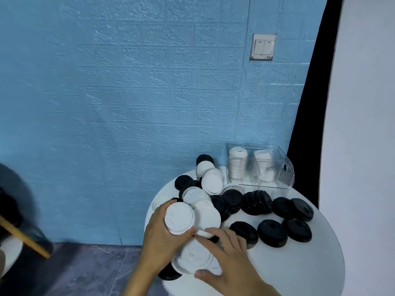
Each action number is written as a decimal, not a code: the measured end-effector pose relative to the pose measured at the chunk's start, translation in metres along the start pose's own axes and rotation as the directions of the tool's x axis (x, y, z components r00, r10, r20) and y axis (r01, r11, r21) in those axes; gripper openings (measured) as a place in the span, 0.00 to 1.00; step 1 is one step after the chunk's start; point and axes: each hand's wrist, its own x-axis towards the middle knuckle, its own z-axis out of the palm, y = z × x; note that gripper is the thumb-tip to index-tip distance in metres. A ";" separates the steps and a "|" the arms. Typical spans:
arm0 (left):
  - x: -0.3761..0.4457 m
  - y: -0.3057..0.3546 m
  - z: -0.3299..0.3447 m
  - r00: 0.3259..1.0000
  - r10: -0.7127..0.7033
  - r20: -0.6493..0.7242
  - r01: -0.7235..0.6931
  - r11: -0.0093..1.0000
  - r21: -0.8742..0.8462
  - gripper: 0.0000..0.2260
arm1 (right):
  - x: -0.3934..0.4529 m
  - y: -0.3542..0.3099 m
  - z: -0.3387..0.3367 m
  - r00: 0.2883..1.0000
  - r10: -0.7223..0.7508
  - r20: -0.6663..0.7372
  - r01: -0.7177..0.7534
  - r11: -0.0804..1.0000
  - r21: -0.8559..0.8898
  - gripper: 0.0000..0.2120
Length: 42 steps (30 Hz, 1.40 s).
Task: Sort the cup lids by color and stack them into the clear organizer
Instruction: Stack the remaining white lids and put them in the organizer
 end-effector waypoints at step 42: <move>0.006 0.022 0.051 0.991 0.029 0.131 -0.022 0.998 -0.057 0.50 | 0.039 0.008 -0.077 0.844 0.533 -0.065 -0.242 0.486 0.840 0.10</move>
